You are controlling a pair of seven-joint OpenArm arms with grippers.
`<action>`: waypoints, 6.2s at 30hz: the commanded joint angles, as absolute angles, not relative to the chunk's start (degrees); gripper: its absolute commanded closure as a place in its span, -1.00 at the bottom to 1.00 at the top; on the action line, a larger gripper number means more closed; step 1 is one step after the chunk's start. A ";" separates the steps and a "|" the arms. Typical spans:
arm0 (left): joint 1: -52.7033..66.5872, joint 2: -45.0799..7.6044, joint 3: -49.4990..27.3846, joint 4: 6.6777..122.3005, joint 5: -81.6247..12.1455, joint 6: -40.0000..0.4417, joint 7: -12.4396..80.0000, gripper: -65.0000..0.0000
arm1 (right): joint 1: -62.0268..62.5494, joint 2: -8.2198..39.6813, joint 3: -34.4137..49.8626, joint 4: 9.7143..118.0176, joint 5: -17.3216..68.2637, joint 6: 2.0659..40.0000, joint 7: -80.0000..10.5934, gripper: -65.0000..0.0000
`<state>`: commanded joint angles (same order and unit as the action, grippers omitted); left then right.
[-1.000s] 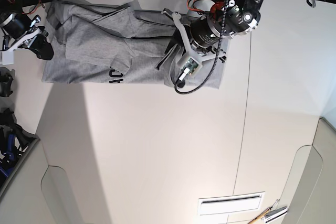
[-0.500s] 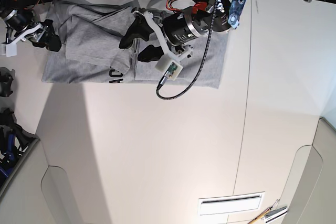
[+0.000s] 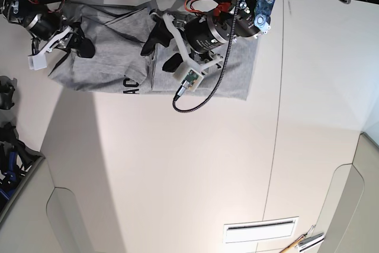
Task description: Fold the T-shirt properly
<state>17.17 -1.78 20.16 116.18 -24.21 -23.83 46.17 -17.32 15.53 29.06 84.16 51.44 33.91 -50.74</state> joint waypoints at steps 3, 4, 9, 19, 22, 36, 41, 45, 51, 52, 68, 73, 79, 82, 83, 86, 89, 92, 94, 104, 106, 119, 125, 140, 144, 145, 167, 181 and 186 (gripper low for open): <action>17.15 -1.78 20.16 119.37 -21.19 -23.81 46.11 -0.25 | -16.73 15.55 32.64 84.18 51.44 33.98 -50.83 1.00; 17.17 -1.96 20.16 120.11 -19.94 -23.79 46.13 -0.25 | -16.47 15.57 34.41 84.27 51.46 34.11 -50.78 1.00; 17.17 -5.82 20.16 120.42 -15.90 -20.23 46.13 -0.25 | -14.61 19.27 42.48 84.49 52.53 34.11 -51.05 1.00; 18.44 -10.46 20.21 118.56 -15.40 -15.59 45.95 -0.25 | -9.87 30.50 43.40 94.48 55.86 33.91 -57.95 1.00; 18.41 -10.35 20.34 113.97 -18.22 -15.62 44.99 -0.25 | -7.31 28.36 42.96 102.04 55.48 33.89 -58.50 1.00; 18.09 -6.52 20.34 103.68 -19.07 -17.15 44.64 -0.25 | -7.01 18.90 -2.31 113.58 32.71 32.73 -54.54 -0.16; 18.17 -6.83 18.65 106.37 -19.05 -17.15 47.57 -0.25 | -6.96 18.87 -8.54 113.69 28.01 32.75 -47.81 -0.30; 18.79 -6.85 13.02 110.87 -19.03 -17.34 48.77 -0.25 | -5.45 18.87 -8.69 113.80 29.34 32.75 -47.77 -0.30; 21.45 -6.83 4.69 119.98 -19.22 -18.85 48.62 -0.24 | -1.21 18.87 -5.50 113.89 29.39 32.34 -47.79 -0.30; 22.17 -6.85 4.40 121.27 -19.64 -19.57 48.47 -0.19 | -0.58 18.87 -4.23 113.89 29.39 32.23 -47.77 -0.30; 23.09 -5.74 30.28 120.20 -16.43 -23.09 37.98 1.00 | 9.39 18.65 4.51 91.09 24.34 28.95 -38.33 1.00; 16.23 -5.41 35.27 108.99 -11.77 -19.00 37.91 1.00 | 15.29 15.29 4.45 77.62 27.07 32.88 -38.39 1.00; 12.69 -5.41 35.86 103.00 -11.05 -18.55 37.93 1.00 | 16.10 12.64 4.36 70.98 26.98 33.45 -38.85 1.00; 12.69 -5.43 34.00 99.70 -11.05 -18.44 37.91 1.00 | 15.51 12.69 4.38 70.98 26.98 33.45 -39.77 1.00; 12.69 -5.43 32.64 98.72 -11.05 -18.41 37.91 1.00 | 15.53 12.71 4.38 70.98 26.98 33.45 -40.62 1.00; 12.45 -5.43 26.44 96.88 -11.05 -18.41 38.13 1.00 | 15.51 13.50 4.38 70.98 27.05 33.45 -42.09 1.00; 11.62 -5.45 18.98 96.66 -11.05 -18.41 38.35 1.00 | 15.33 15.92 4.38 71.00 29.10 33.45 -43.48 1.00; 9.91 -5.56 12.86 96.66 -11.09 -18.41 38.30 1.00 | 13.56 18.55 4.40 71.31 35.44 33.47 -45.04 1.00; 8.51 -5.74 10.17 96.57 -11.09 -18.39 38.35 1.00 | 11.46 19.05 4.43 71.35 38.20 33.78 -46.59 1.00; 2.00 -5.72 8.60 91.66 -11.16 -18.39 38.33 1.00 | -3.75 15.75 4.56 81.93 45.47 34.35 -48.73 1.00; 0.97 -5.76 8.60 90.17 -11.16 -18.41 38.83 1.00 | -6.09 14.17 4.56 85.58 45.39 34.33 -48.90 1.00; 12.58 -14.04 8.60 113.99 -14.74 -18.46 44.71 1.00 | -6.07 12.71 12.38 89.78 42.24 34.30 -48.66 1.00; 21.04 -14.00 8.67 114.91 -19.09 -20.82 45.06 1.00 | -6.22 13.28 13.74 89.78 42.48 34.30 -48.69 1.00; 4.34 -14.00 8.71 93.73 -17.21 -20.73 43.55 1.00 | -9.43 11.51 13.58 89.78 46.78 34.30 -51.55 1.00; 2.33 -14.02 8.71 93.76 -15.57 -20.53 43.62 1.00 | -9.39 8.84 13.21 89.78 47.00 34.30 -51.92 1.00; 2.02 -14.04 8.71 93.80 -15.59 -20.53 43.83 1.00 | -9.39 8.03 12.86 89.78 47.00 34.33 -52.38 1.00; 36.64 -25.08 -0.73 123.68 -12.71 -17.10 46.98 1.00 | -20.43 25.02 13.21 95.55 50.68 34.85 -56.84 1.00; 66.00 -25.08 -2.24 118.85 -12.64 -20.43 41.95 1.00 | -45.10 33.30 9.58 99.74 51.42 34.92 -56.27 1.00; 64.84 -25.10 4.38 103.33 -10.76 -21.65 34.35 1.00 | -48.05 36.73 0.16 95.94 41.12 34.65 -48.31 1.00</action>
